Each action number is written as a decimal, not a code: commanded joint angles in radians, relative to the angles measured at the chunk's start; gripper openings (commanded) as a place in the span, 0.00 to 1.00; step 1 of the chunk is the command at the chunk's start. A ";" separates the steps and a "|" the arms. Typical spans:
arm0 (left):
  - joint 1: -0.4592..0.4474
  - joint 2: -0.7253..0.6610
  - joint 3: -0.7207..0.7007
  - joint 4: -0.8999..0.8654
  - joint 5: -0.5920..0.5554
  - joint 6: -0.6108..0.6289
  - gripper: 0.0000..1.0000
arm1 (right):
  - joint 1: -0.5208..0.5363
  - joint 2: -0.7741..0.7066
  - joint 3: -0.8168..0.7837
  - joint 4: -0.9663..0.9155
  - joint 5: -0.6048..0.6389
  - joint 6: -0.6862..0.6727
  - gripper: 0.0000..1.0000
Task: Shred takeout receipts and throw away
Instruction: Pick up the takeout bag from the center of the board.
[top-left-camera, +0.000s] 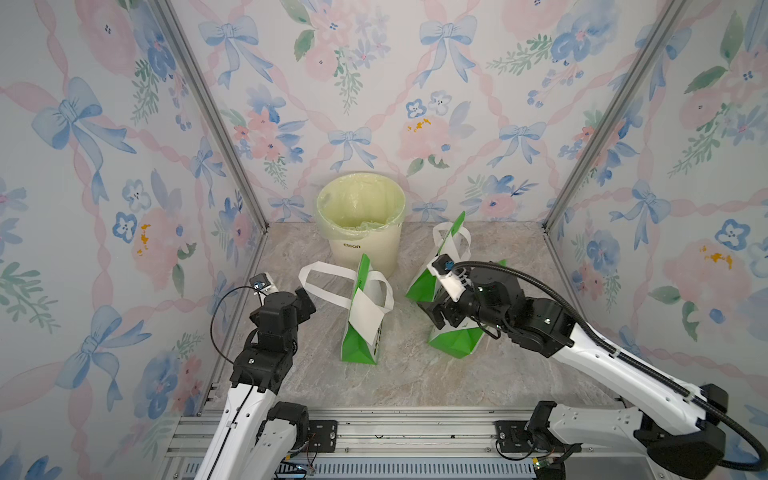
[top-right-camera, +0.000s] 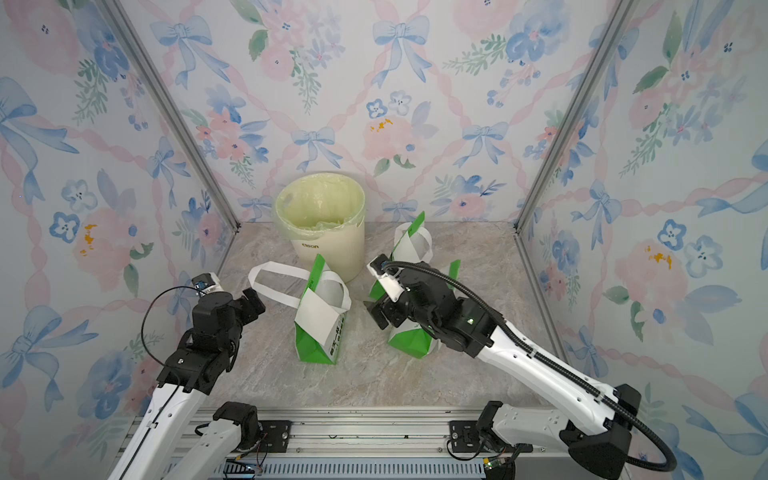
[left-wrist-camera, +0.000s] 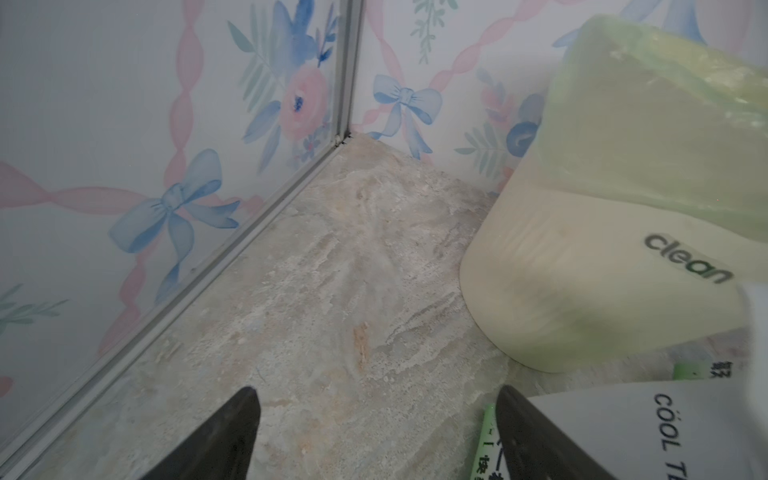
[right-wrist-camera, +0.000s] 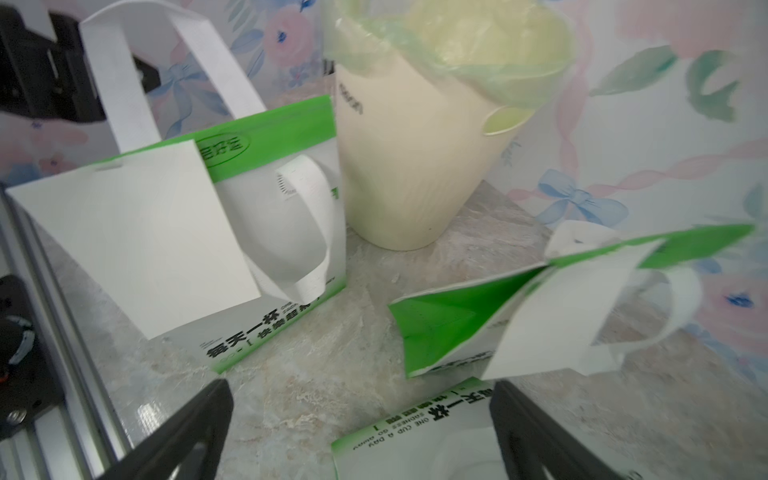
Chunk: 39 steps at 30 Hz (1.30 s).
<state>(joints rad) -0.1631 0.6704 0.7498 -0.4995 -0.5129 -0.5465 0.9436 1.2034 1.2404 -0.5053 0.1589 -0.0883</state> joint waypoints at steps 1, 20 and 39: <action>0.005 -0.007 0.087 -0.180 -0.240 -0.063 0.91 | 0.061 0.046 -0.009 0.061 0.003 -0.066 0.99; -0.211 0.395 0.553 -0.217 0.497 0.047 0.82 | 0.156 0.073 -0.182 0.281 -0.039 0.054 0.99; -0.342 0.643 0.687 -0.340 0.428 0.092 0.39 | 0.084 -0.064 -0.256 0.257 -0.066 0.348 0.97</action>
<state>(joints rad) -0.4992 1.3087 1.4273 -0.8108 -0.1017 -0.4675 1.0348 1.1400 0.9970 -0.2428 0.1184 0.2356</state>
